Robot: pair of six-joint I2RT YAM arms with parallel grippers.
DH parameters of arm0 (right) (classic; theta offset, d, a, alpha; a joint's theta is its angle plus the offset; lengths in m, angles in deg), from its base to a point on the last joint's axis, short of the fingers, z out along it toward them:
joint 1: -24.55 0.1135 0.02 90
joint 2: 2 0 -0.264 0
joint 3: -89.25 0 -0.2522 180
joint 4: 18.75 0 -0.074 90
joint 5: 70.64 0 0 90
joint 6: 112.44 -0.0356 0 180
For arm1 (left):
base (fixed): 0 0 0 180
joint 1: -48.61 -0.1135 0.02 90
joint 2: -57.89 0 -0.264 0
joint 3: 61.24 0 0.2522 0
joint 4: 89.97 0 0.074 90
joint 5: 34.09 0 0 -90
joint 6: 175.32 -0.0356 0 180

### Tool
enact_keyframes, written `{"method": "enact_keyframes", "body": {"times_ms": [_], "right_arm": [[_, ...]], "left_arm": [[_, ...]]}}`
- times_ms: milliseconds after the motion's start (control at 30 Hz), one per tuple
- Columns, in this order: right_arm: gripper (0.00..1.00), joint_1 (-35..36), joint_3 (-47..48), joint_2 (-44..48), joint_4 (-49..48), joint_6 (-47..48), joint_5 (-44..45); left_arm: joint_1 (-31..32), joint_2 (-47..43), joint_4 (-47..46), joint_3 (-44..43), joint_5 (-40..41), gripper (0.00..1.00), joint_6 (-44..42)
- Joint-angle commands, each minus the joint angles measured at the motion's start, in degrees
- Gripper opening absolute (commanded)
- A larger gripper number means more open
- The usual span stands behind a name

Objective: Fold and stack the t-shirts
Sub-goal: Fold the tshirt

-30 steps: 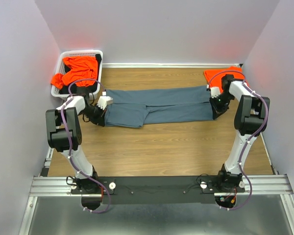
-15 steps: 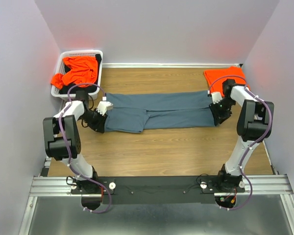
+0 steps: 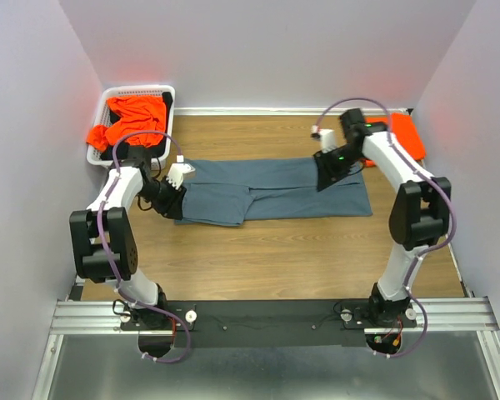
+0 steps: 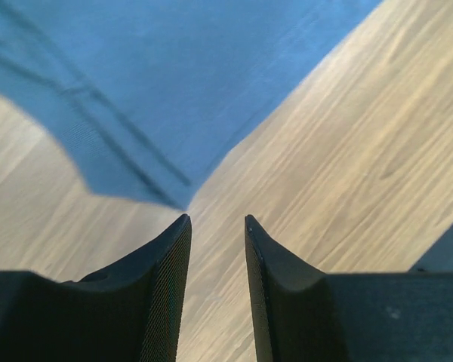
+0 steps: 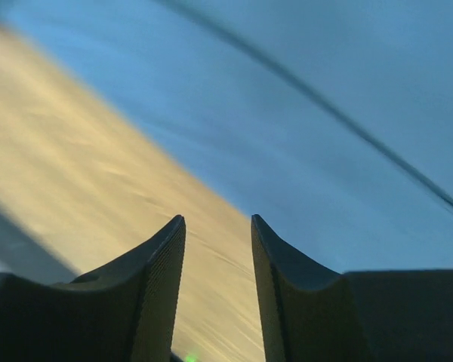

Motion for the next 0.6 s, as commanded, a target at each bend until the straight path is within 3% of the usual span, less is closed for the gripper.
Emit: {"method": "enact_keyframes", "body": {"times_ms": [0, 267, 567], "right_arm": [[0.49, 7.4, 1.2, -2.1, -2.7, -6.6, -10.9], [0.56, 16.3, 0.5, -7.9, -13.3, -17.8, -19.4], [0.59, 24.5, -6.7, -8.9, -26.9, -30.3, -17.7]], "left_arm": [[1.6, 2.8, 1.0, 1.1, -3.8, 0.43, 1.2], [2.0, 7.9, -1.8, 0.0, -3.8, 0.47, 4.5], [2.0, 10.8, -3.2, -1.7, -3.0, 0.45, 6.0]]}}
